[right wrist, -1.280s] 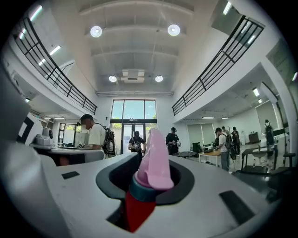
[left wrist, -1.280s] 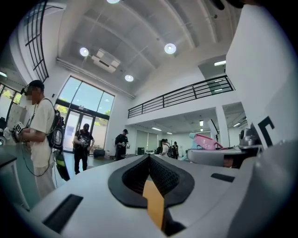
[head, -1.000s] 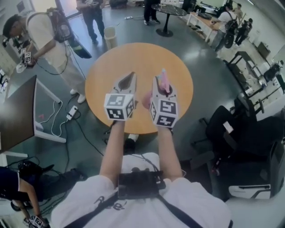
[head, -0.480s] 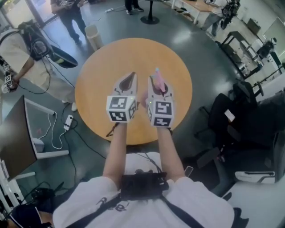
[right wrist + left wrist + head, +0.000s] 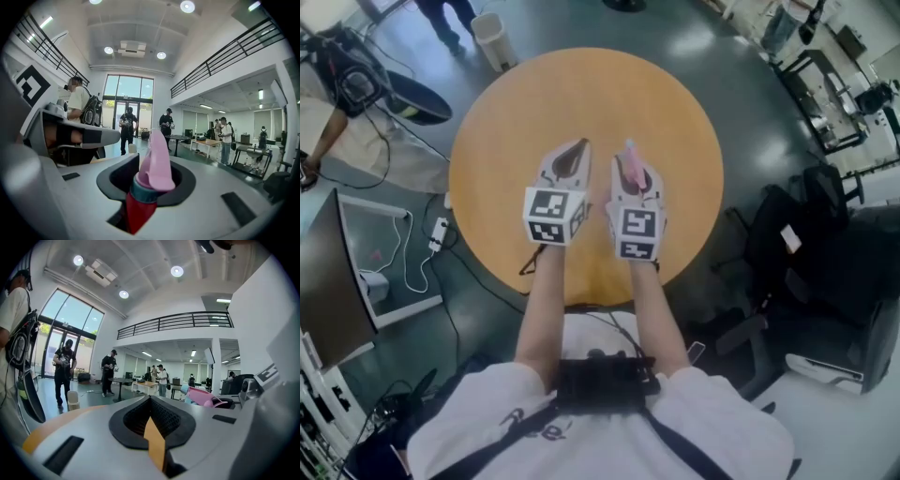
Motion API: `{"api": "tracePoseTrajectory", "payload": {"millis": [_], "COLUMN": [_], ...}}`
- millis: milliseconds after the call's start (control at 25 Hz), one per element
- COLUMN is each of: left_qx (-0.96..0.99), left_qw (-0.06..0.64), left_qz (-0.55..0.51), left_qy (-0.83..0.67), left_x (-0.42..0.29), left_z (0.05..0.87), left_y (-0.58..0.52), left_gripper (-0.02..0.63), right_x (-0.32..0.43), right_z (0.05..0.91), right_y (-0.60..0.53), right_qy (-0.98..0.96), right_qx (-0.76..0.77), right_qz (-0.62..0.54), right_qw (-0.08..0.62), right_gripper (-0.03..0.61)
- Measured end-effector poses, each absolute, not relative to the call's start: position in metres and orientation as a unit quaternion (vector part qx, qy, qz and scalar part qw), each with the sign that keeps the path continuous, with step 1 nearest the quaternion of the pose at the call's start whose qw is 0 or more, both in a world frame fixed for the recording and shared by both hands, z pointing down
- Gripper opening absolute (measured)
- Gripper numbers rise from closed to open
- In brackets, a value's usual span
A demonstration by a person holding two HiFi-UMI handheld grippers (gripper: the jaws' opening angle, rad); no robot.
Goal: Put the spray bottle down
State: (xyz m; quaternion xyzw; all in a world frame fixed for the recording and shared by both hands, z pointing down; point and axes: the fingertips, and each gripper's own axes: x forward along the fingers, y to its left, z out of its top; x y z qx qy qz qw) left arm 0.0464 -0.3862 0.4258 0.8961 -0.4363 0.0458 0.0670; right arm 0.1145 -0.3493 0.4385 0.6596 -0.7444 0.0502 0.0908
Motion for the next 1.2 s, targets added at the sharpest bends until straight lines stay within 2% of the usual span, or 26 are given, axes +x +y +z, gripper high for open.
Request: {"api": "tracePoseTrajectory", "payload": {"millis": [680,1200], "left_qx": [0.871,0.844], "left_qw": [0.143,0.182], "left_qz": [0.068,0.074], "left_qy": [-0.465,-0.5], "left_x": [0.002,-0.029], "left_z": [0.521,0.561], "left_y": [-0.45,-0.468], "left_gripper": [0.012,0.012], "right_x": [0.082,0.067], "right_z": [0.559,0.589], "right_y": [-0.441,-0.477], "right_qy": [-0.758,-0.759], "right_qx": [0.632,0.632], "right_qz": [0.049,0.01], "right_qw": [0.155,0.16], "right_gripper": [0.126,0.126]}}
